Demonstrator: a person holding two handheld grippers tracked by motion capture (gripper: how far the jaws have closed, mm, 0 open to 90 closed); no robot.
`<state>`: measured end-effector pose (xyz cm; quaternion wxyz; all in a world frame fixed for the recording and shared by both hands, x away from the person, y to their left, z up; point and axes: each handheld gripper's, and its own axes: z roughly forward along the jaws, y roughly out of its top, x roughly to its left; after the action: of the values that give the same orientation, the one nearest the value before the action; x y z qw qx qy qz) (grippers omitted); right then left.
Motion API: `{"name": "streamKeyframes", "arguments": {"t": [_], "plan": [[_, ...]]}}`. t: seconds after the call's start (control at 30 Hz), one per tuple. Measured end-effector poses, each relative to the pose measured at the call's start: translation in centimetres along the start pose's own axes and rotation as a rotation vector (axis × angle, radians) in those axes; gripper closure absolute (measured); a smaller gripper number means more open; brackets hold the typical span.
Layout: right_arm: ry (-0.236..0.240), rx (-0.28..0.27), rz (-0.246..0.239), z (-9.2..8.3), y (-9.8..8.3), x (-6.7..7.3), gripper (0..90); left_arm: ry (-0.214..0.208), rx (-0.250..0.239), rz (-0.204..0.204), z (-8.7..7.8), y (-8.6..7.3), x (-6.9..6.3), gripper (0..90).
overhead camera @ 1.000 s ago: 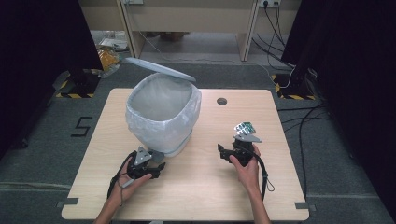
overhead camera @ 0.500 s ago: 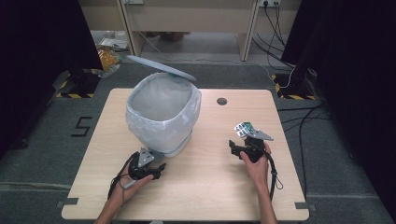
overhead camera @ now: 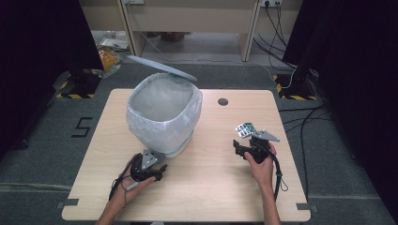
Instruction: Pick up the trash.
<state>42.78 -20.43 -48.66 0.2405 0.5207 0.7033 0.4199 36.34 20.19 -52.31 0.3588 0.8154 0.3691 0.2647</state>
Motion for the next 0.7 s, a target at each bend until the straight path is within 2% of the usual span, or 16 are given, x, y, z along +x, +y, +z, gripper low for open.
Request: {"name": "streamKeyframes", "arguments": {"t": [0.23,0.33,0.43,0.47,0.63,0.7], "plan": [[0.001,0.003,0.003,0.1,0.0,-0.9,15.7,0.001,0.001,0.001,0.0,0.0,0.0,27.3],[-0.010,-0.007,-0.014,0.2,0.4,-1.2,15.6,0.002,0.000,0.002,0.0,0.0,0.0,27.3],[0.008,-0.038,-0.021,0.3,0.8,-1.4,15.4,0.002,-0.001,0.001,0.0,0.0,0.0,27.3],[0.011,-0.027,-0.022,0.5,1.0,-1.5,15.2,0.002,-0.001,0.000,0.0,0.0,0.0,27.3],[-0.012,-0.026,-0.090,1.6,2.8,-2.2,15.4,0.002,0.000,0.000,0.0,0.0,0.0,27.3],[-0.017,-0.004,-0.111,2.3,3.7,-2.7,15.4,0.000,-0.001,0.000,0.0,0.0,0.0,27.3]]}}
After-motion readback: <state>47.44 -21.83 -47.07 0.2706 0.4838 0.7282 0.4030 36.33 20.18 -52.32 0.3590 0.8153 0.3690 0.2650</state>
